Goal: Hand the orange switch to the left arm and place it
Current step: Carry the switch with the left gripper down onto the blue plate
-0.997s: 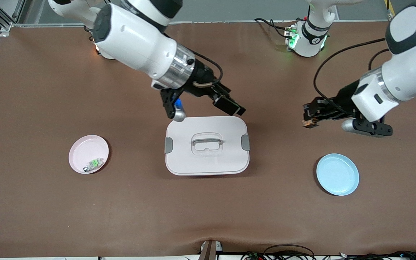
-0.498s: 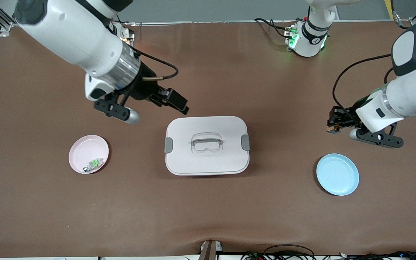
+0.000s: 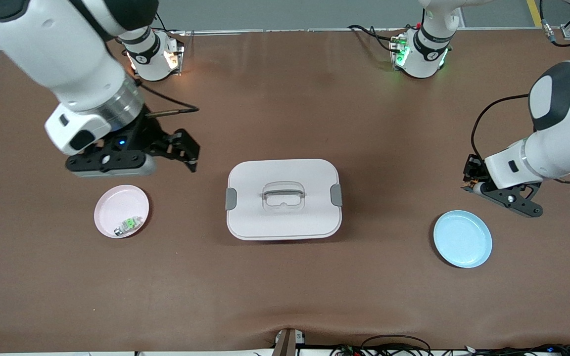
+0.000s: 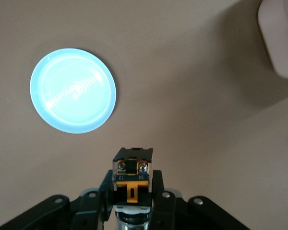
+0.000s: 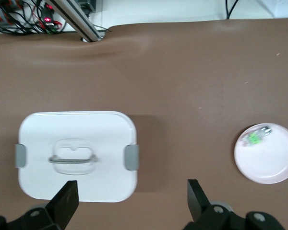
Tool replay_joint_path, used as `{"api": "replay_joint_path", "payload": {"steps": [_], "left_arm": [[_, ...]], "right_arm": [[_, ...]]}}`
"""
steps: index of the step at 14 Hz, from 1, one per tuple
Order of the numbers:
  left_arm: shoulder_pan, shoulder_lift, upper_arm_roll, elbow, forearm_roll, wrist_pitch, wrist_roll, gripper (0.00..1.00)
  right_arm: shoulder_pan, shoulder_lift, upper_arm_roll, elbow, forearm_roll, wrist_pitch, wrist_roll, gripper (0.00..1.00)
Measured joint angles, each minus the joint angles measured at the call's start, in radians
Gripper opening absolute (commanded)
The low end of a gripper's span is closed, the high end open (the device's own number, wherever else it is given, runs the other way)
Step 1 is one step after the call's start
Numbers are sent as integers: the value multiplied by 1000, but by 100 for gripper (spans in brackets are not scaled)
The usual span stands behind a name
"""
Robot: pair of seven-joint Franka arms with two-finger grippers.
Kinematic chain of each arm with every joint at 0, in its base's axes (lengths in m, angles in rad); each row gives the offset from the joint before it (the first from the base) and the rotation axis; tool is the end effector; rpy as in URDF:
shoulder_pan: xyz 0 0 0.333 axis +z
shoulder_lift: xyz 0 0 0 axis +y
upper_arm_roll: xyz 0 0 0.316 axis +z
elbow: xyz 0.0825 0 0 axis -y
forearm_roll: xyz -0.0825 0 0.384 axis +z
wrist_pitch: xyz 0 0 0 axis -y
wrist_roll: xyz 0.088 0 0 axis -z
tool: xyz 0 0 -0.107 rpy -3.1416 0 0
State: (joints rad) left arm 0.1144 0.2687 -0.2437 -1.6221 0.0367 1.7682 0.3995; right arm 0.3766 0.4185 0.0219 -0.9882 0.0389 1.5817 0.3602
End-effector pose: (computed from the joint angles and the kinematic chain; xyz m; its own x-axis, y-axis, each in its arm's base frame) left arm 0.6240 -0.0643 0.4607 0.8556 -0.5091 -0.0939 -0.5042 -0.8606 0.0713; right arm 0.6215 0.2618 0.6424 0.9888 0.0304 0.1463 0.0462 -0.9933 -0.1056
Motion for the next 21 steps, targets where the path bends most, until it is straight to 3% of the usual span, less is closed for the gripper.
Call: {"api": "replay_joint_path", "payload": {"steps": [5, 12, 16, 21], "left_arm": [[23, 39, 0, -81, 30, 121, 172, 0], [80, 136, 1, -109, 112, 287, 455, 0], [127, 215, 1, -110, 134, 385, 643, 0], [158, 281, 0, -109, 134, 479, 809, 0]], "right_arm": [[-178, 0, -5, 0, -8, -72, -252, 100], [-383, -32, -6, 3, -24, -109, -280, 100], [-411, -50, -6, 1, -45, -196, -280, 100], [-411, -48, 3, -4, -105, -202, -280, 100]]}}
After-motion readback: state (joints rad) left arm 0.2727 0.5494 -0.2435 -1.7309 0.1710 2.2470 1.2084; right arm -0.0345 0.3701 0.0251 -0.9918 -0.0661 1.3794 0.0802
